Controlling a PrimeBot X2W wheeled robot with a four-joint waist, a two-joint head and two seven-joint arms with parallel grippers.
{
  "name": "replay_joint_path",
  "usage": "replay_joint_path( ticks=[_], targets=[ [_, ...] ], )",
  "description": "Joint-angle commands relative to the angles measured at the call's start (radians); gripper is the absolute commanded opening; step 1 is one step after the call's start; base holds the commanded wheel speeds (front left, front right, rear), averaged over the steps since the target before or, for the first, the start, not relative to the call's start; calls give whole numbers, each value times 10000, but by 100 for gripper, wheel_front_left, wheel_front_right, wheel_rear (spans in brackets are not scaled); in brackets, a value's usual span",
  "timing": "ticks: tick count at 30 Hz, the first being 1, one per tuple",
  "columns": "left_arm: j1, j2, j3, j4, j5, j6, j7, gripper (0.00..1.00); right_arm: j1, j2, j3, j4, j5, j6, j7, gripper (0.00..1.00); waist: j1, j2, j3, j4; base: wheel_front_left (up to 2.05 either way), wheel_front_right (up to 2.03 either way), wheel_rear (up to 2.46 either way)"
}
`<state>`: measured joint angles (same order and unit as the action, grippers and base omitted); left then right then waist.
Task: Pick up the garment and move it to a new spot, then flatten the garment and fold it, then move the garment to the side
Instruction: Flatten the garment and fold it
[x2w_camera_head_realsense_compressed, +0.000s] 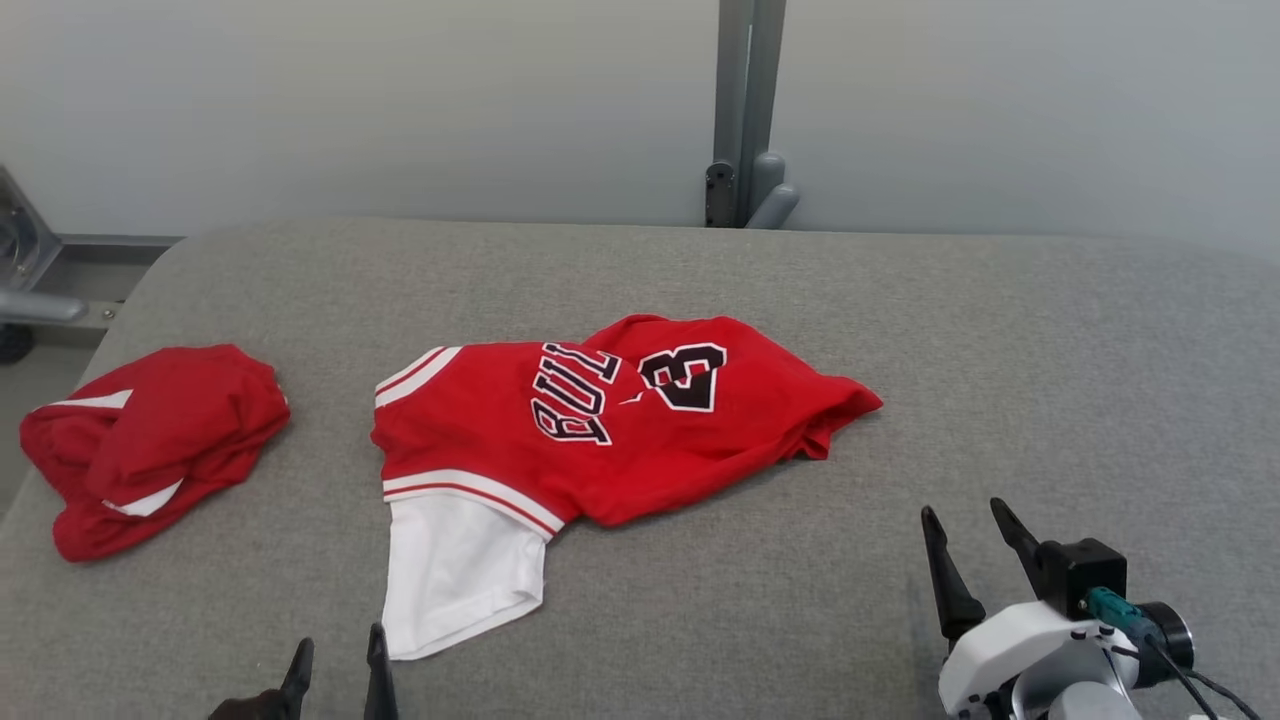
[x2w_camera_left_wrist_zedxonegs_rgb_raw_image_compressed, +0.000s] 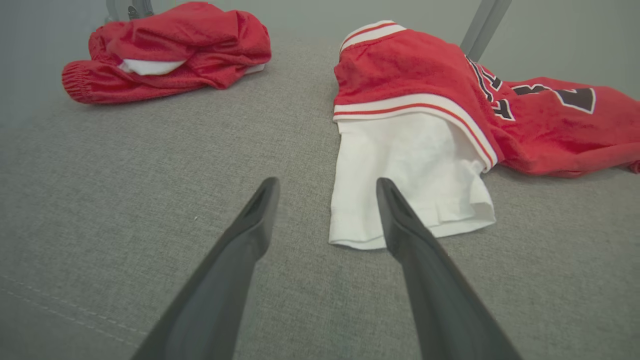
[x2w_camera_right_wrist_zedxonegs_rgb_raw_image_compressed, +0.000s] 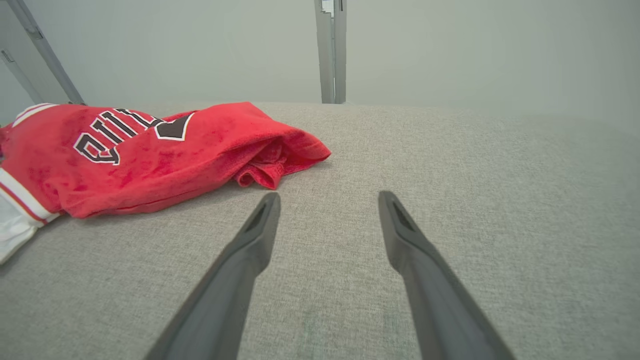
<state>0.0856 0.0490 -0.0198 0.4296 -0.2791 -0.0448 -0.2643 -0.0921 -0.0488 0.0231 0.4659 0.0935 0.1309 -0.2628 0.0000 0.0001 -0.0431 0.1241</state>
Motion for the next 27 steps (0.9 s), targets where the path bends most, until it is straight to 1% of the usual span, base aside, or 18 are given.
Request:
replay_joint_path(
  ticks=[1,3,4,6,11,15,20,22,27],
  targets=[
    [-222,37,-88,-70,48,-78,0,100,-211,-36,13,115,-105,-3,-29,100,0,-1,300,517,0,0,0],
    [-307,38,-231,-220,135,-124,0,100,-455,-36,20,283,-196,-3,-31,100,0,-1,445,815,0,0,0],
    [-307,38,-231,-220,135,-124,0,100,-455,-36,20,283,-196,-3,-31,100,0,-1,445,815,0,0,0],
    [-401,34,-390,-282,180,-180,0,100,-729,-36,21,518,-282,-3,-29,100,0,-1,655,1090,0,0,0],
    [-794,32,-717,-503,-59,-201,2,100,-1484,-41,-261,1038,-708,-3,-31,100,0,-1,1315,1766,0,0,0],
    [-1027,32,-867,-567,-160,-167,0,100,-2112,-138,-435,1627,-1103,-3,-31,100,0,-1,1733,2127,0,0,0],
    [-1154,32,-960,-545,-240,-180,0,100,-2683,-153,-1018,2324,-1416,-3,-31,100,0,-1,2058,2394,0,0,0],
    [-1203,32,-972,-519,-314,-93,0,100,-2795,-154,-1188,2581,-1532,-3,-31,100,0,-1,2137,2458,0,0,0],
    [-1239,32,-953,-549,-330,-96,0,100,-3002,-123,-1310,2824,-1689,-3,-31,100,0,-1,2249,2492,0,0,0]
  ],
)
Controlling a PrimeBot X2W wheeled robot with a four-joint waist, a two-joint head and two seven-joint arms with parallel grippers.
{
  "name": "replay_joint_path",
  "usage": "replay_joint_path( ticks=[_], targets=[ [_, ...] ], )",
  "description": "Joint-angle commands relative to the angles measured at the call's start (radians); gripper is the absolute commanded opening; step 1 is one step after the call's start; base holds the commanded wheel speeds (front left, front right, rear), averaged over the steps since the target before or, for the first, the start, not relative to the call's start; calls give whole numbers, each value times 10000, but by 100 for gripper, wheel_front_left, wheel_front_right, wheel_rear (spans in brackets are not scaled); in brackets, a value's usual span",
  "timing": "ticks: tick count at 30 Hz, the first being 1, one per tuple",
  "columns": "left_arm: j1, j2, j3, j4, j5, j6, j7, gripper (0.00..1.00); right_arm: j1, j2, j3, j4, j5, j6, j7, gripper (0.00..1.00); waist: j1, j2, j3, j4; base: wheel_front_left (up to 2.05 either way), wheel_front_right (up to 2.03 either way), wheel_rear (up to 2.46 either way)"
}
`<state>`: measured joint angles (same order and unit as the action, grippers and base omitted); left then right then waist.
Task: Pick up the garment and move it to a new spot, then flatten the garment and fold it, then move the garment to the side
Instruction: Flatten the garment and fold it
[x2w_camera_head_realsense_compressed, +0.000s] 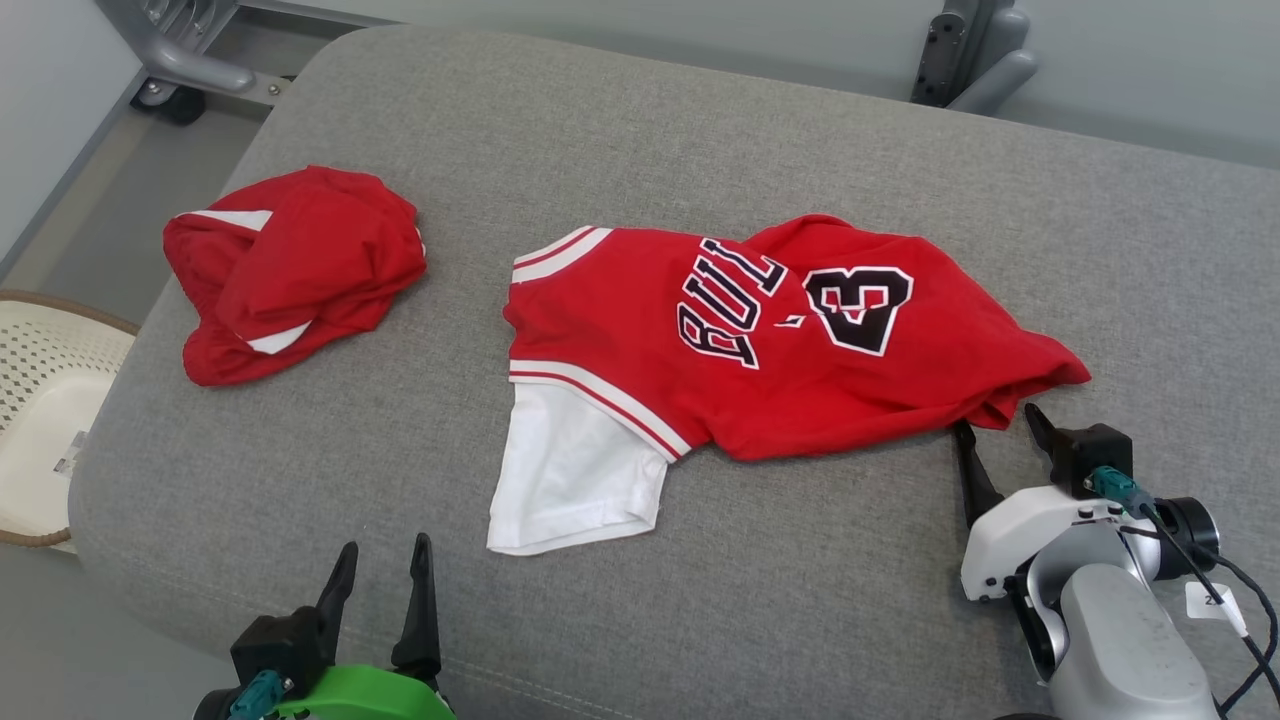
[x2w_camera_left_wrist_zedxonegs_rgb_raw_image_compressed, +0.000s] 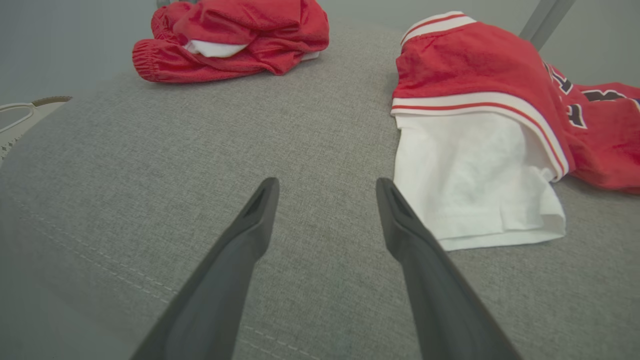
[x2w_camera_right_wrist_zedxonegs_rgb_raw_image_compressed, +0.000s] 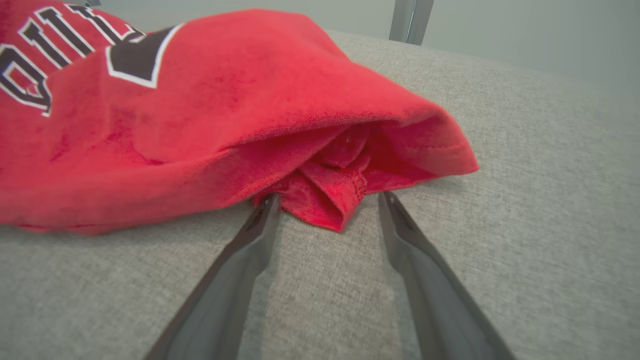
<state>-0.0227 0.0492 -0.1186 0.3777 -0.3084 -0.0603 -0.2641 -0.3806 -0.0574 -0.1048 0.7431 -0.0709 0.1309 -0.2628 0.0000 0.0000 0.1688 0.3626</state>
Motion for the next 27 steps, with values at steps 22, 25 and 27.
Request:
replay_joint_path(
  ticks=[22,25,27],
  targets=[
    [779,33,442,317,384,-175,-2,100,88,-528,507,-2667,1203,-6,-31,0,0,0,-1759,-1366,0,0,0],
    [818,31,369,299,313,-174,-2,100,-291,-949,536,-3098,1130,-6,-31,0,0,0,-1967,-1606,0,0,0],
    [814,33,324,288,249,-119,-2,100,-540,-1261,451,-3230,1101,-6,-31,0,0,0,-2057,-1713,0,0,0]
  ],
)
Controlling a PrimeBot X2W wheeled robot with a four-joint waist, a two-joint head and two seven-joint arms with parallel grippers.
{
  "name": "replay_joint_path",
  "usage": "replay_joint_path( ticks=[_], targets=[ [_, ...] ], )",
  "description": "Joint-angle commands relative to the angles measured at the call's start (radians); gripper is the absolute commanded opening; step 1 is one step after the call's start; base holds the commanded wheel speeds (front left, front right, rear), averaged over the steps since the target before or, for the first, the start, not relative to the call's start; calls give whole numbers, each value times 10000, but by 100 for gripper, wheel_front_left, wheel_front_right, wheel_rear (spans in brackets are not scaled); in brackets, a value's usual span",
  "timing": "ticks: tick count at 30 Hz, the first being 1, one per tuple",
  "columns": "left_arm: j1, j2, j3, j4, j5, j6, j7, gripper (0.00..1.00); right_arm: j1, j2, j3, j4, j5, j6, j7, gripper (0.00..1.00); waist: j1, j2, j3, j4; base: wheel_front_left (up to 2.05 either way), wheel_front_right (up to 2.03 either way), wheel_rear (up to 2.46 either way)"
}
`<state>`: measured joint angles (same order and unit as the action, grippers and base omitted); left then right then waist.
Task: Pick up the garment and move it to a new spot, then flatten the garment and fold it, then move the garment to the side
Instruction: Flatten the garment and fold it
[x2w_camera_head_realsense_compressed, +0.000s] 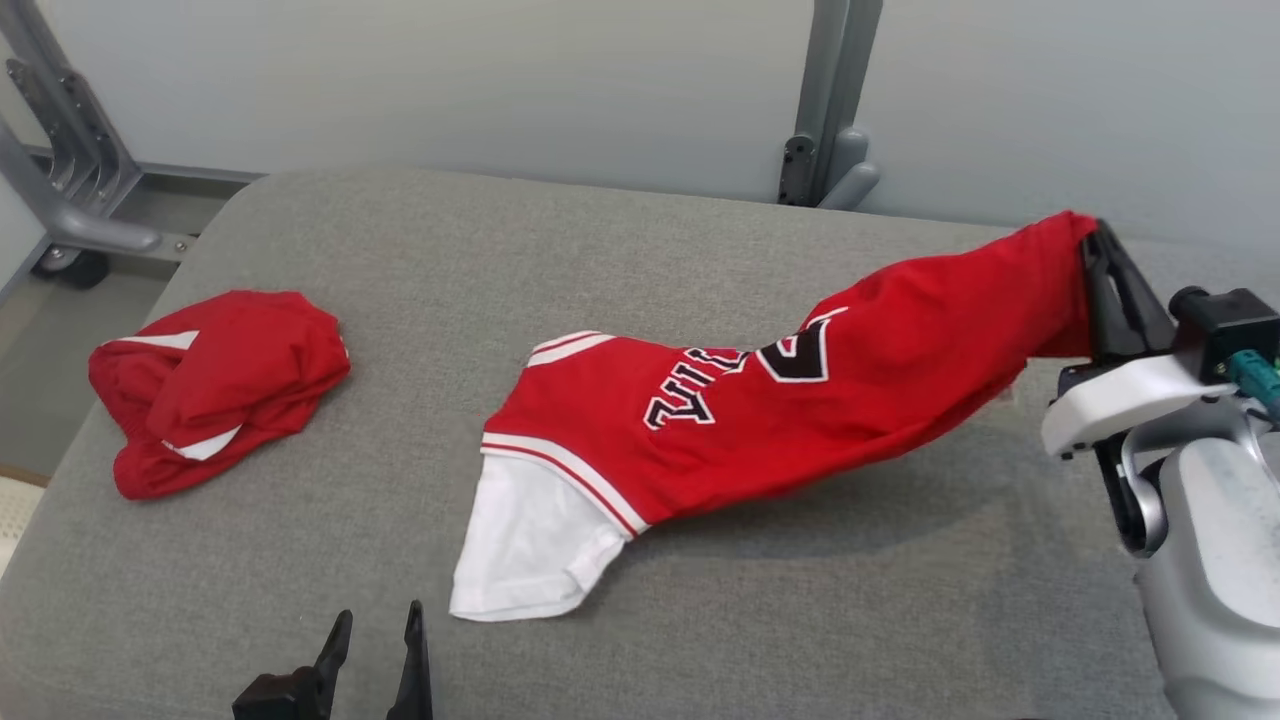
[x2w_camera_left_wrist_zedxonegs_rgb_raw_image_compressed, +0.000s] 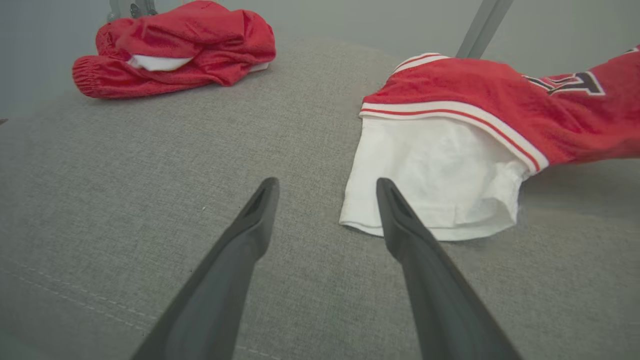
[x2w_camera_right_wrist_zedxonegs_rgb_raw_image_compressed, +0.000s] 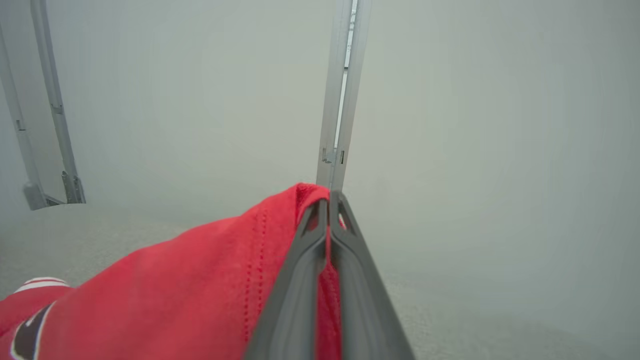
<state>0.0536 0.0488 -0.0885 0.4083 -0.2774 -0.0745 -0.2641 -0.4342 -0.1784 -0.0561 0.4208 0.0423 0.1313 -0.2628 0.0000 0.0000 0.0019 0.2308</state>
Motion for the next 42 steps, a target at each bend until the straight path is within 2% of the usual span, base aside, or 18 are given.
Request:
replay_joint_path(
  ticks=[1,5,6,7,13,17,28,37,42],
  targets=[
    [48,37,-5,-21,-75,50,-2,100,-84,-149,-63,-43,-67,-10,-31,0,0,0,-422,-432,0,0,0],
    [130,37,-102,36,-105,73,-2,100,-306,-566,-75,111,-222,-10,-31,0,0,0,-482,-528,0,0,0],
    [174,37,-102,69,-92,64,-2,100,-240,-694,-12,383,-330,-10,-29,46,0,0,-491,-551,0,0,0],
    [218,37,-88,96,-77,60,-2,100,-147,-761,47,769,-356,-10,-29,100,0,0,-503,-572,0,0,0],
    [355,35,-12,168,-71,109,-2,100,447,-751,-331,1948,-261,-10,-31,100,0,0,-491,-705,0,0,0],
    [421,37,97,198,-77,125,-2,100,1201,-411,-524,1933,-104,-10,-31,100,0,0,-526,-887,0,0,0],
    [369,37,69,79,-169,153,-2,100,3235,374,-215,1780,334,-10,-30,100,0,0,-538,-1255,0,0,0],
    [347,37,19,128,-181,108,-1,100,3262,725,15,1831,364,-10,-30,100,0,0,-313,-1128,0,0,0],
    [291,37,2,82,-165,93,-1,100,3007,753,-612,2156,283,-10,-30,100,0,0,-121,-967,0,0,0]
  ],
)
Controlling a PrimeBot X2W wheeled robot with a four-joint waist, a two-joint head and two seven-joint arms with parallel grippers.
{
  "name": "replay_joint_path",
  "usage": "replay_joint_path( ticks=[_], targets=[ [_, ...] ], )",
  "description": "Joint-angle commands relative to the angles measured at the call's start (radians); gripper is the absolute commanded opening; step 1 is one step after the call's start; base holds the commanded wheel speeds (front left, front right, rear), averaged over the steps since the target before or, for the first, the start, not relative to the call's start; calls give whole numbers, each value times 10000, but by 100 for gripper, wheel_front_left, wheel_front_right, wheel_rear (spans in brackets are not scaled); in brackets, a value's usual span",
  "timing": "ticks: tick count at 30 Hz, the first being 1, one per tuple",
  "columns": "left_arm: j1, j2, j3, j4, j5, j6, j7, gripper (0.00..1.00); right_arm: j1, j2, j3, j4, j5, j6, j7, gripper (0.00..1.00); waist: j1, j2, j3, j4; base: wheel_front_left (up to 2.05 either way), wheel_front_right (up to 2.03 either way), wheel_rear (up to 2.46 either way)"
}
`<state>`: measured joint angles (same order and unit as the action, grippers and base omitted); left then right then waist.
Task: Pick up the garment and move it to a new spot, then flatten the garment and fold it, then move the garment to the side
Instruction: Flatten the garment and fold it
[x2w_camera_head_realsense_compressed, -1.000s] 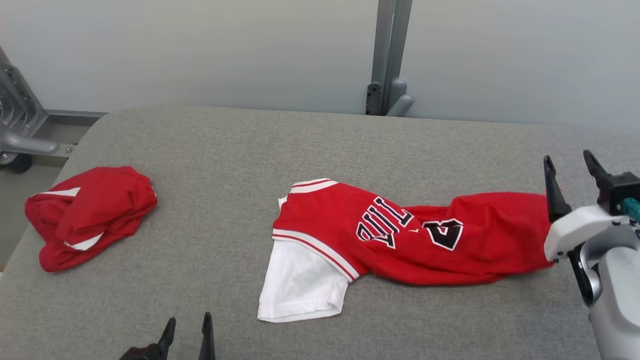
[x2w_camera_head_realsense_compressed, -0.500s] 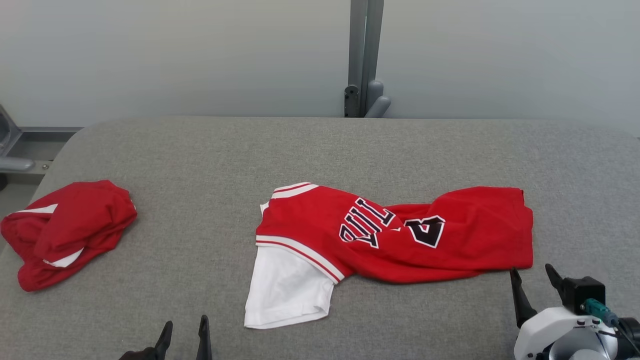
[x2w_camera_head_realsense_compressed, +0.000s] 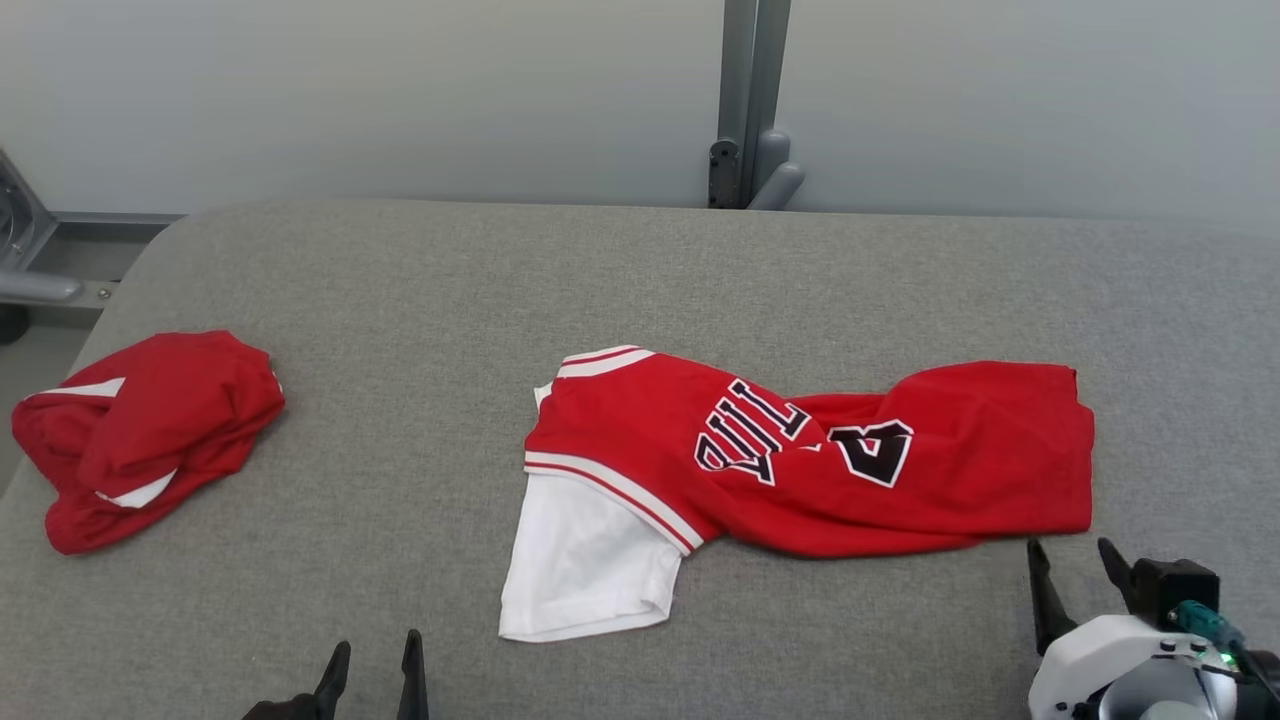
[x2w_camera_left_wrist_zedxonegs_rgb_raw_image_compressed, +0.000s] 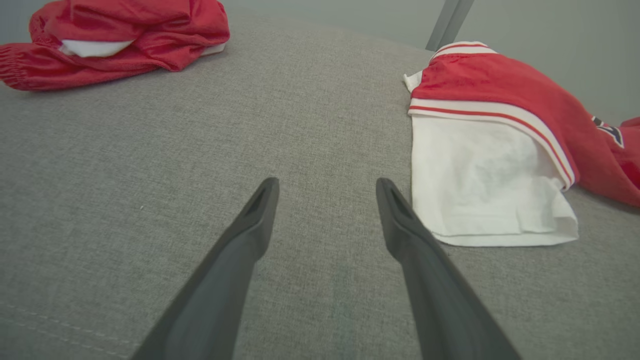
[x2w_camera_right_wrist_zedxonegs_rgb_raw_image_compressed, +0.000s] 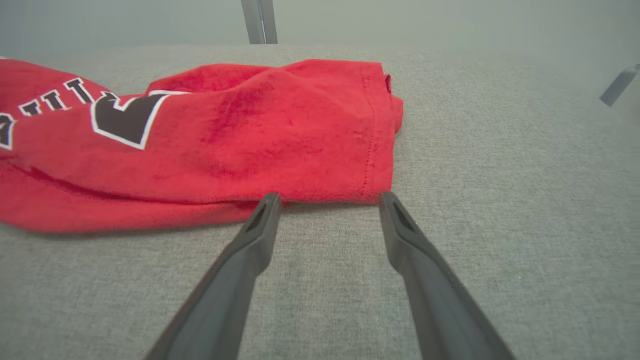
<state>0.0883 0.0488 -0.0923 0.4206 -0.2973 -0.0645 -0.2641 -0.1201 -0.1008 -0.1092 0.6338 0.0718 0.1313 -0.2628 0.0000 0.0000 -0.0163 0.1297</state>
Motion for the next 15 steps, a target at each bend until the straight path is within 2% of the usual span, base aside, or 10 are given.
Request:
replay_joint_path(
  ticks=[1,7,15],
  targets=[
    [-55,35,47,-47,46,-12,-1,100,-157,-30,-255,73,-47,-10,-30,100,0,0,95,53,0,0,0],
    [-249,35,7,-115,108,-48,-1,100,-651,-14,-1210,158,130,-10,-30,100,0,0,465,85,0,0,0],
    [-661,37,-119,-145,204,-137,-1,100,-1277,-78,-1518,411,-50,-10,-30,100,0,0,1023,169,0,0,0]
  ],
)
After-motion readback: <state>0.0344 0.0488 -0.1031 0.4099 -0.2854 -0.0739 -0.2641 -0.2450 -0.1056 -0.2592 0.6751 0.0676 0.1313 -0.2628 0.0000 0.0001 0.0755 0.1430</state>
